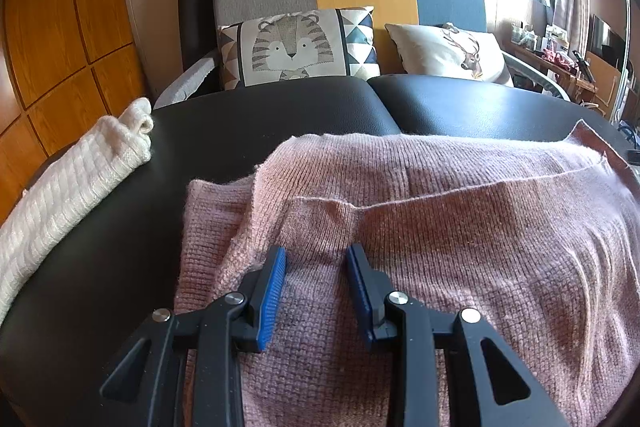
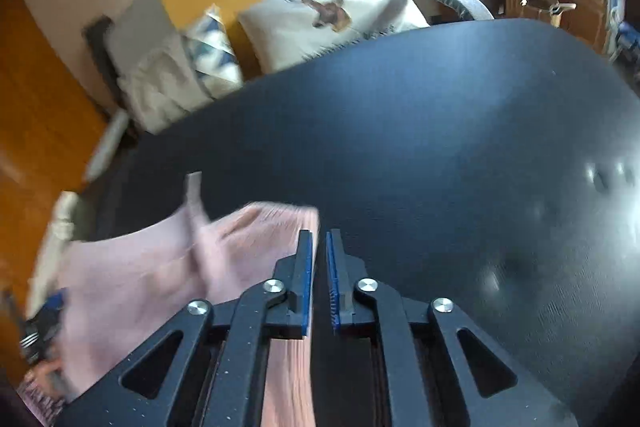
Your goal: Fold clothes
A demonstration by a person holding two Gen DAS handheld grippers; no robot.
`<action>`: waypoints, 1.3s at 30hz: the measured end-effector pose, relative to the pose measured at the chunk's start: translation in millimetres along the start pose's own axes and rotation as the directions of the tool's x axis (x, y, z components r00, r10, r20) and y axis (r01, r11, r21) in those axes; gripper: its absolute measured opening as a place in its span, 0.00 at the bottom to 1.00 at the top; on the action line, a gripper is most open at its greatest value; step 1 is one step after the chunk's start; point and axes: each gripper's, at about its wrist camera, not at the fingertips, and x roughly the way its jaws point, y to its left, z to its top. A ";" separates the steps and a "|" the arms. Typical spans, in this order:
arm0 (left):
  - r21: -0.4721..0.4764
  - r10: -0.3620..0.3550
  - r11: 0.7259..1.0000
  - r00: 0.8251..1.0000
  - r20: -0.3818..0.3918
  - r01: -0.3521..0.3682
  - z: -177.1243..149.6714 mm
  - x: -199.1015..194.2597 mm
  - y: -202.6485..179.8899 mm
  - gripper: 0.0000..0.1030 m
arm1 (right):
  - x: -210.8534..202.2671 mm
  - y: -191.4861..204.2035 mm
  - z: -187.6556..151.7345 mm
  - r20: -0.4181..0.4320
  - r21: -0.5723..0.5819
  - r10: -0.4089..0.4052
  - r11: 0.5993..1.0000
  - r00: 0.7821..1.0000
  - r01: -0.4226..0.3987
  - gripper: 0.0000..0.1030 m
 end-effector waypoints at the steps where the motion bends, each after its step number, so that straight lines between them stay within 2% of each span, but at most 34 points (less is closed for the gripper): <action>1: 0.023 0.006 1.000 1.000 -0.009 -0.006 2.4 -2.3 -4.1 0.29 | -16.8 -3.2 -10.5 0.011 -0.004 0.035 0.999 0.999 -0.035 0.20; 2: 0.057 0.010 0.998 1.000 -0.023 -0.009 7.6 -6.2 -11.3 0.28 | -29.0 -3.5 -19.6 0.013 -0.016 0.057 0.998 0.998 -0.056 0.23; 4: 0.059 -0.024 0.998 1.000 0.015 0.023 20.1 -22.7 -25.1 0.28 | -48.3 -0.8 -38.3 0.000 -0.055 0.080 0.995 0.997 -0.080 0.33; 5: 0.042 -0.066 0.997 0.996 0.054 0.064 27.3 -34.1 -33.7 0.28 | -55.0 1.1 -47.4 -0.011 -0.073 0.095 0.993 0.995 -0.096 0.35; 7: 0.030 -0.186 0.983 0.977 0.104 0.184 46.9 -53.5 -63.1 0.28 | -62.2 3.7 -62.5 -0.037 -0.096 0.126 0.987 0.991 -0.129 0.43; 9: 0.077 -0.281 0.958 0.955 0.092 0.275 66.0 -60.3 -105.7 0.28 | -63.9 8.7 -74.7 -0.059 -0.114 0.153 0.981 0.986 -0.159 0.47; 12: 0.192 -0.387 0.906 0.922 0.012 0.378 88.0 -56.4 -185.9 0.28 | -55.5 15.1 -87.3 -0.091 -0.150 0.168 0.972 0.982 -0.181 0.49; 14: 0.263 -0.426 0.863 0.901 -0.080 0.432 98.6 -46.7 -244.9 0.28 | -47.6 16.4 -93.2 -0.117 -0.170 0.165 0.968 0.979 -0.183 0.49; 15: 0.283 -0.429 0.851 0.896 -0.111 0.443 102.0 -42.0 -264.3 0.28 | -43.0 14.0 -95.0 -0.134 -0.172 0.164 0.967 0.977 -0.186 0.49; 18: 0.309 -0.429 0.822 0.877 -0.215 0.478 106.3 -20.0 -321.6 0.28 | -38.0 9.0 -100.3 -0.153 -0.163 0.232 0.953 0.961 -0.257 0.49; 21: 0.313 -0.405 0.816 0.866 -0.293 0.487 103.0 3.9 -355.9 0.28 | -35.8 4.5 -104.6 -0.164 -0.165 0.259 0.944 0.952 -0.285 0.49; 23: 0.310 -0.395 0.816 0.863 -0.315 0.487 98.8 14.5 -367.5 0.28 | -35.5 0.0 -104.5 -0.169 -0.150 0.297 0.935 0.940 -0.322 0.49; 25: 0.313 -0.391 0.821 0.870 -0.301 0.478 94.1 18.2 -371.4 0.28 | -39.7 -2.7 -102.2 -0.147 -0.157 0.308 0.931 0.940 -0.330 0.49; 27: 0.314 -0.405 0.816 0.867 -0.290 0.486 88.7 21.9 -371.6 0.28 | -41.4 -3.4 -99.0 -0.135 -0.160 0.364 0.910 0.922 -0.383 0.49; 29: 0.332 -0.421 0.805 0.867 -0.266 0.492 84.6 22.4 -372.9 0.28 | -35.0 -3.9 -96.1 -0.153 -0.152 0.384 0.901 0.910 -0.406 0.49; 30: 0.338 -0.427 0.800 0.867 -0.258 0.495 83.1 22.0 -373.9 0.28 | -28.3 -3.2 -94.6 -0.176 -0.146 0.394 0.896 0.902 -0.420 0.43; 31: 0.344 -0.432 0.797 0.866 -0.251 0.497 82.0 21.5 -375.2 0.28 | -23.4 -2.1 -92.9 -0.193 -0.145 0.404 0.889 0.894 -0.433 0.32; 32: 0.346 -0.435 0.795 0.866 -0.247 0.498 82.2 21.4 -374.7 0.28 | -21.1 -0.9 -91.7 -0.200 -0.151 0.410 0.884 0.890 -0.442 0.30; 34: 0.345 -0.443 0.792 0.863 -0.244 0.504 83.0 22.3 -374.0 0.28 | -17.5 0.7 -90.4 -0.218 -0.159 0.426 0.872 0.878 -0.463 0.28; 37: 0.348 -0.456 0.785 0.858 -0.237 0.513 84.5 24.8 -378.4 0.28 | -12.4 -3.9 -91.9 -0.269 -0.107 0.470 0.853 0.841 -0.511 0.28; 39: 0.359 -0.455 0.783 0.861 -0.227 0.509 84.6 24.6 -381.0 0.28 | -18.6 -7.6 -90.8 -0.261 -0.113 0.472 0.852 0.842 -0.512 0.28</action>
